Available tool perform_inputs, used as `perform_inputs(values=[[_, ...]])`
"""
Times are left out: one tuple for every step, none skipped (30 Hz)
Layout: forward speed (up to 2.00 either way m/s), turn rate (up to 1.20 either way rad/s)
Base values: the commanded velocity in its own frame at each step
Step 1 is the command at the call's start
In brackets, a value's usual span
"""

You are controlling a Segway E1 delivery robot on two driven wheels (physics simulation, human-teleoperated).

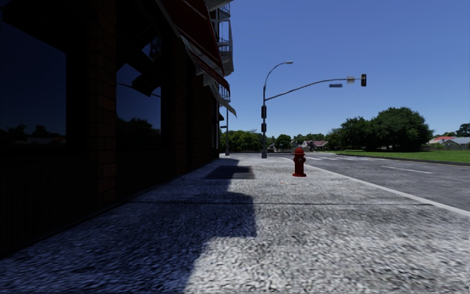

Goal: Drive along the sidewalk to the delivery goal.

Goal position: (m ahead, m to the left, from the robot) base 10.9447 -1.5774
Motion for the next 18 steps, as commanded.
perform_inputs(values=[[2.0,-0.16],[2.0,-0.16],[2.0,-0.16],[2.0,-0.16],[2.0,-0.16],[2.0,-0.16],[2.0,-0.17],[2.0,-0.18],[2.0,-0.18],[2.0,-0.22],[2.0,-0.23],[2.0,-0.23],[2.0,-0.23],[2.0,-0.23],[2.0,-0.23],[2.0,-0.23],[2.0,-0.23],[2.0,-0.23]])
